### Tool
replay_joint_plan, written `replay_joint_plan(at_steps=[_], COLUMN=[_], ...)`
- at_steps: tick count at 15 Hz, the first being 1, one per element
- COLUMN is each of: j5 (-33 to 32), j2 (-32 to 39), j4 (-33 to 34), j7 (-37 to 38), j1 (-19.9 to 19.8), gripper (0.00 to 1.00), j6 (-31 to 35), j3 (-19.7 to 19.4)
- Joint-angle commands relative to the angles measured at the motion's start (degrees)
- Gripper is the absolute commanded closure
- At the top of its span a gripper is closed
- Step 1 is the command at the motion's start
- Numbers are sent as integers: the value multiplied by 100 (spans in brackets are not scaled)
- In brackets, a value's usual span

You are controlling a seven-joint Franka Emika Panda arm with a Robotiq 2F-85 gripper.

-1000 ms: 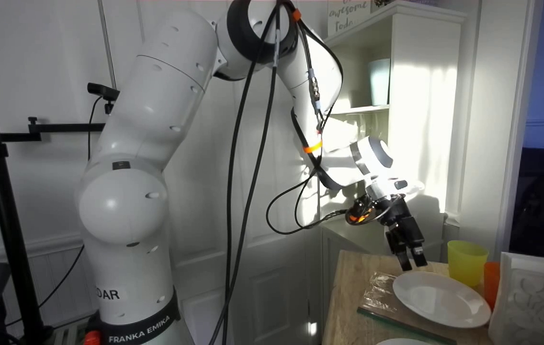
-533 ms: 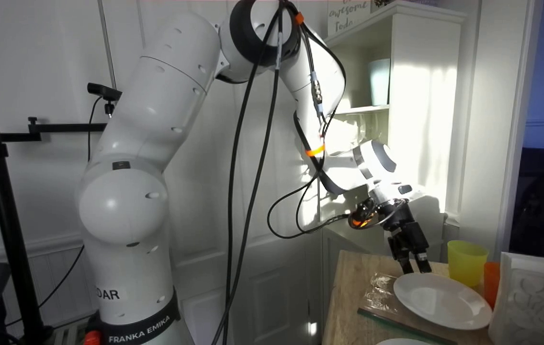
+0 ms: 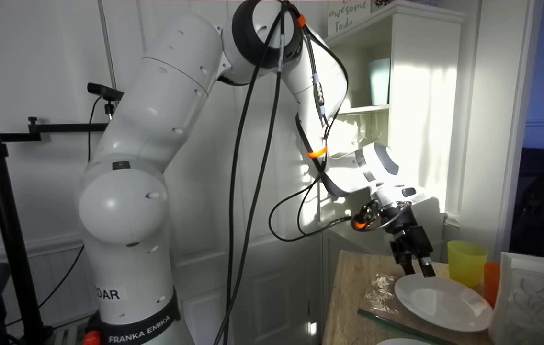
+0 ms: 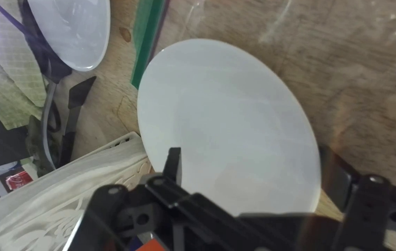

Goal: Move the plate on the left to the cupboard bottom shelf

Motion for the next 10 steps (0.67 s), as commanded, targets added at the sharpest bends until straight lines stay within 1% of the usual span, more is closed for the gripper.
replay_joint_plan(at_steps=[1,4,10], j5=[91,88,130], j2=[123,150,232], j4=[146,170,195], j7=[-171,-193,-295], j1=[22,22,13], gripper=[31,55,88], j6=[17,38,161], j3=[-79,-86,-78])
